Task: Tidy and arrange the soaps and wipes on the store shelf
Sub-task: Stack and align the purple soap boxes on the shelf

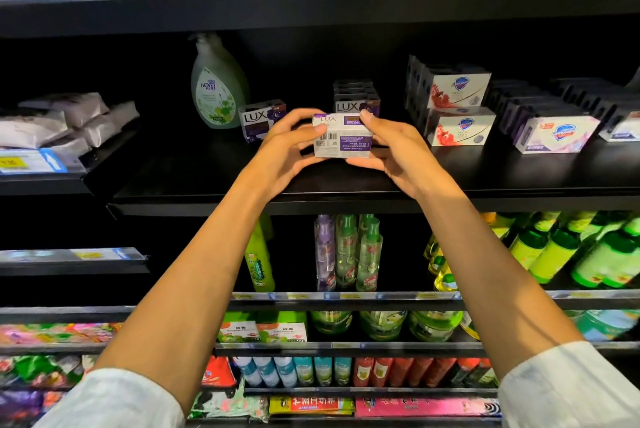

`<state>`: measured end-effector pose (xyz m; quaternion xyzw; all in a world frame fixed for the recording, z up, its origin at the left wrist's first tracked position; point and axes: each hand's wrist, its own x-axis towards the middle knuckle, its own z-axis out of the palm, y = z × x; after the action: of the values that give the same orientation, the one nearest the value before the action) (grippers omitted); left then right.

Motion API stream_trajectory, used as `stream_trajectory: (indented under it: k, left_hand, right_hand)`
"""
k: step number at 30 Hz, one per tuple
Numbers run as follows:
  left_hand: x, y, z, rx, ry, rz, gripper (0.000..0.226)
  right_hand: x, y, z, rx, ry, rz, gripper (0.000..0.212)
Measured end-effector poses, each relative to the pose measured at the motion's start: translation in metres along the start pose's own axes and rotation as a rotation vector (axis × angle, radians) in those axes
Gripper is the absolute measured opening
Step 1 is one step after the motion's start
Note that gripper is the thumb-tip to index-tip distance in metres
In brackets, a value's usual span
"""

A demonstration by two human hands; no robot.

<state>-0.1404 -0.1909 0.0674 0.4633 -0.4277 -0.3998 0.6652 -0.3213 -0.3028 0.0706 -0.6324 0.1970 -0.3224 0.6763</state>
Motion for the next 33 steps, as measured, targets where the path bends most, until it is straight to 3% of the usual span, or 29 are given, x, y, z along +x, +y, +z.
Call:
stream_trajectory:
  k: [11, 19, 25, 33]
  left_hand:
    - [0.002, -0.002, 0.002, -0.055, 0.052, -0.048, 0.019]
    - [0.003, -0.003, 0.0, -0.078, 0.084, -0.029, 0.038]
    - [0.003, -0.003, -0.003, -0.045, 0.062, 0.028, 0.04]
    - [0.0, -0.003, -0.001, -0.025, -0.029, 0.021, 0.049]
  right_hand:
    - [0.005, 0.007, -0.008, 0.011, 0.054, -0.087, 0.031]
    - [0.005, 0.006, -0.007, 0.065, 0.063, -0.026, 0.027]
    - [0.005, 0.003, -0.007, 0.159, 0.061, 0.037, 0.034]
    - [0.008, 0.007, -0.014, 0.116, 0.102, 0.018, 0.025]
